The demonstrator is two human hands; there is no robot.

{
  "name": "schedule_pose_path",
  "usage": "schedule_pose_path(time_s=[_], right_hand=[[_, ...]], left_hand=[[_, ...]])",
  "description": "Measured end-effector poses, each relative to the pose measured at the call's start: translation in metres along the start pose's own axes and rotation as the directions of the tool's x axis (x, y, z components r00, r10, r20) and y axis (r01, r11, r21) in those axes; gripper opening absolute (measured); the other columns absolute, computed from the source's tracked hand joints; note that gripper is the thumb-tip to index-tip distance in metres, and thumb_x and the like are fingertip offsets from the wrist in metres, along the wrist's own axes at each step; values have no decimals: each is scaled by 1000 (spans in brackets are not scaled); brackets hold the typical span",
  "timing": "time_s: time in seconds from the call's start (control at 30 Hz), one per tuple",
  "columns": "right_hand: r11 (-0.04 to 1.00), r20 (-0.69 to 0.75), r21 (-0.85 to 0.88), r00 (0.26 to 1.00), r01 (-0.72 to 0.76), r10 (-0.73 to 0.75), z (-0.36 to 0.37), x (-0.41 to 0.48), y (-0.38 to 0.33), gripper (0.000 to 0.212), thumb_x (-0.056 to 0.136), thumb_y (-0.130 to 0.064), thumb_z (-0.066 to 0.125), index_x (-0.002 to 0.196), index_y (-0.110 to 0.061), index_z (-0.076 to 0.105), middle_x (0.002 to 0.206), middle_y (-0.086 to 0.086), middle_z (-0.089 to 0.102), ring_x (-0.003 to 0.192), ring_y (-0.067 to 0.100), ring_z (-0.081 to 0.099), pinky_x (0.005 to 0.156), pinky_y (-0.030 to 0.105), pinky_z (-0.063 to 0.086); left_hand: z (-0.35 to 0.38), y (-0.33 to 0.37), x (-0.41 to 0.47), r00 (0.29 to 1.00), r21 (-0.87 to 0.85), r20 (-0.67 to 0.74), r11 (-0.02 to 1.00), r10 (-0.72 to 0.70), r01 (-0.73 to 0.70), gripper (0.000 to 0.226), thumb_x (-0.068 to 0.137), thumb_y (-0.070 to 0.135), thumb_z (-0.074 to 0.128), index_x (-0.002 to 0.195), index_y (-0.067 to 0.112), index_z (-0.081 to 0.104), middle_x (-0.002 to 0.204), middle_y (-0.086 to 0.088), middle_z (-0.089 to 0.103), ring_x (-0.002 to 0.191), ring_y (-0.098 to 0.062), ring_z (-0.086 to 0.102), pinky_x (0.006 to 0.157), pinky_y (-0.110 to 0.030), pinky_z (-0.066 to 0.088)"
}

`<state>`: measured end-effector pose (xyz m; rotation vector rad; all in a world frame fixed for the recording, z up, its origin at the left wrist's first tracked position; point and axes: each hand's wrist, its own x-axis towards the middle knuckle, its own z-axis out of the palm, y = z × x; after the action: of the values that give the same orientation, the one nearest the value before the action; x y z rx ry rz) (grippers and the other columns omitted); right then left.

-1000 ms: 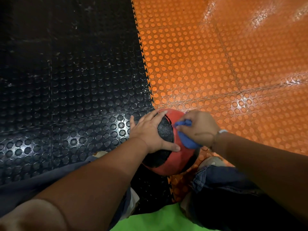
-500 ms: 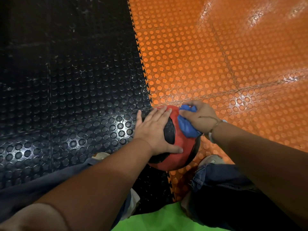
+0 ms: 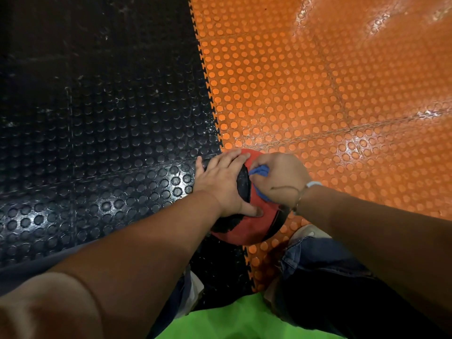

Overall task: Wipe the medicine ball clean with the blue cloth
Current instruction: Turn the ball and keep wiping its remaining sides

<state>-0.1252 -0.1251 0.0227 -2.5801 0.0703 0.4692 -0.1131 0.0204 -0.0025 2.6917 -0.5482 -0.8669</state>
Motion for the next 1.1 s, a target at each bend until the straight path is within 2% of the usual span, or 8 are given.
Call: schedule_pose_path(time_s=[0.1, 0.2, 0.27, 0.4, 0.6, 0.77, 0.97, 1.1], right_hand=[[993, 1, 57, 994, -105, 105, -10, 9, 1, 7, 84, -21, 60, 83, -27, 64, 87, 4, 65, 80, 23, 57, 64, 26, 44], [945, -124, 190, 948, -267, 293, -13, 22, 4, 7, 85, -20, 59, 84, -25, 65, 82, 5, 62, 77, 23, 58, 59, 22, 39], [958, -140, 159, 955, -240, 263, -8, 16, 2, 11, 85, -20, 58, 91, -21, 67, 87, 8, 67, 82, 27, 61, 64, 25, 43], [998, -20, -2, 997, -68, 68, -4, -11, -8, 18, 86, -20, 54, 98, -18, 67, 96, 10, 68, 90, 29, 60, 76, 32, 49], [935, -113, 137, 933, -327, 343, -15, 27, 11, 13, 85, -20, 56, 91, -19, 67, 85, 6, 64, 80, 25, 58, 63, 25, 38], [993, 14, 3, 993, -116, 116, -5, -4, 0, 16, 87, -21, 54, 99, -18, 64, 84, 2, 58, 82, 23, 56, 68, 27, 43], [917, -131, 182, 916, -354, 379, -13, 30, 12, 16, 86, -21, 56, 95, -13, 66, 86, 9, 65, 81, 27, 58, 64, 26, 40], [986, -74, -1, 983, -168, 168, -4, 6, -4, 20, 88, -19, 52, 102, -10, 63, 91, 11, 65, 85, 29, 59, 67, 28, 43]], left_hand=[[2, 4, 0, 1000, 4, -4, 1000, 28, -28, 127, 50, 79, 68, 149, 39, 2, 156, 19, 0, 145, -12, 1, 114, -56, -12], [2, 9, 6, 999, -31, -29, 999, 13, -14, 126, 49, 79, 69, 149, 38, 5, 156, 16, 4, 144, -13, 2, 113, -57, -12], [2, 11, 8, 1000, -26, -19, 1000, 2, -2, 126, 48, 79, 70, 149, 39, 5, 156, 18, 4, 144, -14, 2, 113, -59, -10], [-2, 13, 11, 1000, -46, 29, 999, 3, -1, 128, 45, 77, 73, 148, 42, 6, 155, 19, 5, 144, -13, 2, 112, -61, -11], [2, 24, 15, 1000, -39, -8, 999, 5, -5, 125, 50, 78, 70, 150, 37, 6, 157, 15, 5, 144, -17, 2, 113, -59, -9], [-3, 18, 16, 1000, -30, 18, 1000, 8, -8, 129, 47, 80, 70, 150, 39, 4, 156, 18, 4, 144, -15, 3, 112, -61, -9], [0, 22, 14, 1000, -30, -7, 1000, 5, -5, 126, 51, 80, 68, 150, 37, 4, 157, 15, 5, 144, -17, 4, 113, -59, -10], [-4, 18, 17, 1000, -22, 16, 1000, 9, -8, 128, 47, 82, 67, 150, 39, 5, 156, 17, 6, 144, -16, 5, 111, -62, -10]])
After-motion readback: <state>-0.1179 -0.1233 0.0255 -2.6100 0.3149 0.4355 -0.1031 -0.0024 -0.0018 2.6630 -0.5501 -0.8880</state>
